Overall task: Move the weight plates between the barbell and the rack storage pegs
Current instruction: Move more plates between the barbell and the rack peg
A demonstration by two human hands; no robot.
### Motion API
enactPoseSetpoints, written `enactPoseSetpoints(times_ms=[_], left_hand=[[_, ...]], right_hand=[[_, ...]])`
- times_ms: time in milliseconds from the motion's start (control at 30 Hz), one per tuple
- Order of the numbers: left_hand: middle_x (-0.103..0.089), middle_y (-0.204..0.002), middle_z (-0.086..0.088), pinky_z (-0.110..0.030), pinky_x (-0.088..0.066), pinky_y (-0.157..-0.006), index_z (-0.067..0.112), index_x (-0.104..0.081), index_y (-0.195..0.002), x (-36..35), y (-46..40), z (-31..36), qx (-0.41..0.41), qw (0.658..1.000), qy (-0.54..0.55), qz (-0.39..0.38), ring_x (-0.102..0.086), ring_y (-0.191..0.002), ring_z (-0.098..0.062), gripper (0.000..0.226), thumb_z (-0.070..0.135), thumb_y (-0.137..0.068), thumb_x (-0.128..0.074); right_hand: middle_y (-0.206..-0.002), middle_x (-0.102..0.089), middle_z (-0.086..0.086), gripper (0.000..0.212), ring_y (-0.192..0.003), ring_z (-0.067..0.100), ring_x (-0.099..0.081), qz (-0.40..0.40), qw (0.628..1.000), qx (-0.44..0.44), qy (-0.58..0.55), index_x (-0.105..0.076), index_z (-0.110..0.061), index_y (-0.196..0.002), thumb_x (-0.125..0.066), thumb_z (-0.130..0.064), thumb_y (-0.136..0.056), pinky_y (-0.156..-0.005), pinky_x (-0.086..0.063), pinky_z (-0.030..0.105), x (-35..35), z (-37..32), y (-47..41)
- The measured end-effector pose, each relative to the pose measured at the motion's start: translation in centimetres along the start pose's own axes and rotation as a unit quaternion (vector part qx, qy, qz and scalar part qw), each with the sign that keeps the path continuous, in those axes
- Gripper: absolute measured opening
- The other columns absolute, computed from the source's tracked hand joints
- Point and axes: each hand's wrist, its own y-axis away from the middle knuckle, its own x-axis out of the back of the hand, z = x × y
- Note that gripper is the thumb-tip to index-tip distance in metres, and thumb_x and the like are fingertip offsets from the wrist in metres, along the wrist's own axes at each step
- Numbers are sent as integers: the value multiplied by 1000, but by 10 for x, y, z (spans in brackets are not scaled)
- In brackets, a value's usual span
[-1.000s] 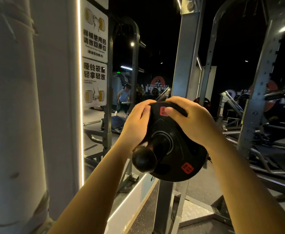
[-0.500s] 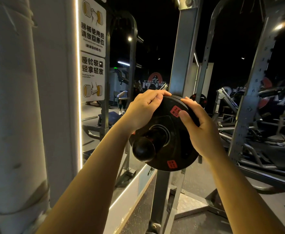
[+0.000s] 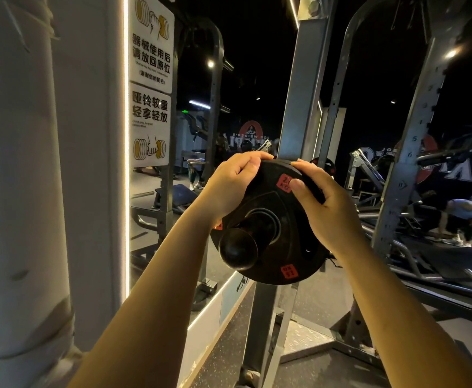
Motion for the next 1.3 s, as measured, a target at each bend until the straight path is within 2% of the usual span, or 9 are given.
enactPoseSetpoints(times_ms=[200, 333, 467, 667, 800, 967, 1133, 1200, 1300], left_hand=[[-64, -107, 2, -23, -52, -77, 36, -58, -115, 4, 5, -18, 50, 992, 112, 35, -63, -96, -10, 31, 31, -105, -29], [-64, -112, 0, -27, -54, -83, 30, -58, -119, 4, 19, -31, 67, 975, 197, 84, -63, -103, -12, 33, 26, -105, -29], [-64, -118, 1, -42, -47, -98, 34, -58, -119, -5, 46, -56, 88, 946, 283, 133, -60, -112, -18, 28, 33, -102, -35], [-56, -127, -16, -49, -50, -93, 27, -51, -130, -17, 89, -84, 164, 899, 388, 120, -57, -116, -34, 41, 40, -92, -43], [-51, -130, -25, -42, -50, -90, 20, -55, -118, -22, 95, -84, 196, 887, 400, 121, -56, -114, -34, 42, 45, -87, -44], [-57, -133, -6, -52, -38, -105, 30, -58, -126, -20, 80, -81, 217, 880, 410, 103, -53, -123, -29, 65, 75, -80, -42], [-46, -120, -8, -57, -23, -111, 24, -68, -93, -9, 59, -81, 184, 888, 410, 102, -44, -108, -31, 73, 89, -63, -51], [-53, -110, -11, -52, -35, -104, 21, -64, -87, -5, 53, -79, 181, 900, 382, 108, -50, -98, -31, 71, 87, -67, -48], [-51, -61, -4, -30, -43, -68, 16, -55, -71, 4, 44, -66, 159, 927, 325, 102, -50, -58, -17, 64, 76, -76, -36]], right_hand=[[-106, -48, -28, 34, -96, -9, -45, -60, 997, 5, 43, -55, -26, -129, -52, -32, -96, -76, -34, -5, 4, -13, -19], [-113, -56, -20, 34, -106, 2, -46, -148, 984, 19, 92, -58, -30, -127, -54, -37, -95, -88, -38, 16, 4, -28, -41], [-106, -59, -13, 32, -99, 7, -51, -295, 938, 23, 182, -64, -26, -117, -57, -44, -91, -72, -36, 15, -7, -57, -76], [-106, -66, 1, 42, -101, 17, -59, -425, 863, 0, 271, -70, -14, -109, -67, -47, -83, -90, -48, 32, -55, -91, -109], [-104, -67, 4, 44, -99, 19, -61, -422, 860, -3, 287, -69, -11, -109, -67, -47, -83, -88, -49, 32, -61, -93, -107], [-108, -65, 6, 51, -101, 20, -59, -352, 878, 16, 322, -66, -9, -111, -58, -53, -87, -82, -46, 29, -51, -88, -99], [-89, -63, 4, 63, -83, 17, -58, -335, 876, 3, 348, -66, -11, -100, -49, -69, -83, -59, -39, 23, -35, -81, -87], [-80, -59, 2, 60, -74, 15, -55, -294, 901, -3, 319, -64, -13, -92, -47, -70, -83, -56, -35, 23, -23, -75, -76], [-70, -54, -3, 53, -64, 11, -51, -187, 947, -12, 259, -55, -18, -81, -47, -70, -83, -53, -33, 21, -8, -64, -50]])
